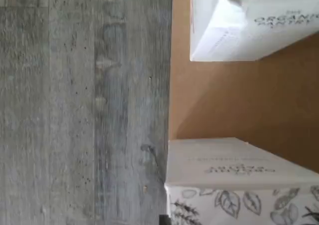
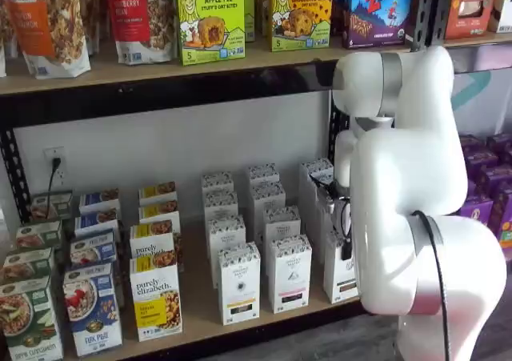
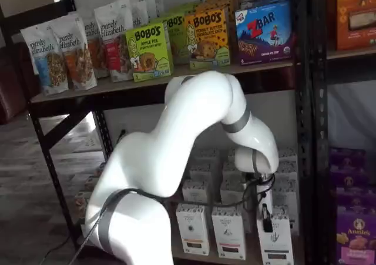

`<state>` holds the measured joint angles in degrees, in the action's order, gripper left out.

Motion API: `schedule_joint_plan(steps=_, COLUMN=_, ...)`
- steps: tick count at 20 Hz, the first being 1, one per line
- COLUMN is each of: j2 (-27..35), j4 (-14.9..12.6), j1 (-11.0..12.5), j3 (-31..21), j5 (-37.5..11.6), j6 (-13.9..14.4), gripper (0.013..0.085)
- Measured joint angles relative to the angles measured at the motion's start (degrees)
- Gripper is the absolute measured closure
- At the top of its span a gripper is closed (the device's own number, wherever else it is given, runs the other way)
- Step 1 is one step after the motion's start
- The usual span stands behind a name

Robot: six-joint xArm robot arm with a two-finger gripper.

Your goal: Pick up the white box with a green strip in the middle, on the bottom shelf, the sixth box from the left

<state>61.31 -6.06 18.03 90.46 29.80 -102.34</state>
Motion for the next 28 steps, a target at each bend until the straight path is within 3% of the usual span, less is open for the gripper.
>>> schedule_joint_plan(steps=7, j2=-3.89, j4=-0.68, j1=-0.39, j3=-5.59, j5=-1.02, j6=1.06, gripper=0.045)
schedule_joint_plan(steps=9, j2=-5.99, j4=-0.56, j1=-0.55, j3=-8.5, j5=-1.58, j6=1.14, gripper=0.045)
schedule_joint_plan(steps=10, j2=-7.14, j4=-0.13, j1=-0.62, j3=-10.03, j5=-1.73, j6=0.84, gripper=0.049)
schedule_joint_plan(steps=15, j2=-11.94, j4=0.36, j1=-0.91, j3=-16.37, j5=-3.55, j6=0.72, gripper=0.049)
schedule_joint_plan(steps=22, j2=-26.44, j4=1.19, j1=-2.56, j3=-33.04, j5=-6.13, j6=1.66, gripper=0.049)
schedule_joint_plan(steps=28, j2=-38.93, j4=3.65, j1=-3.46, j3=-43.0, j5=-2.87, j6=0.32, gripper=0.049)
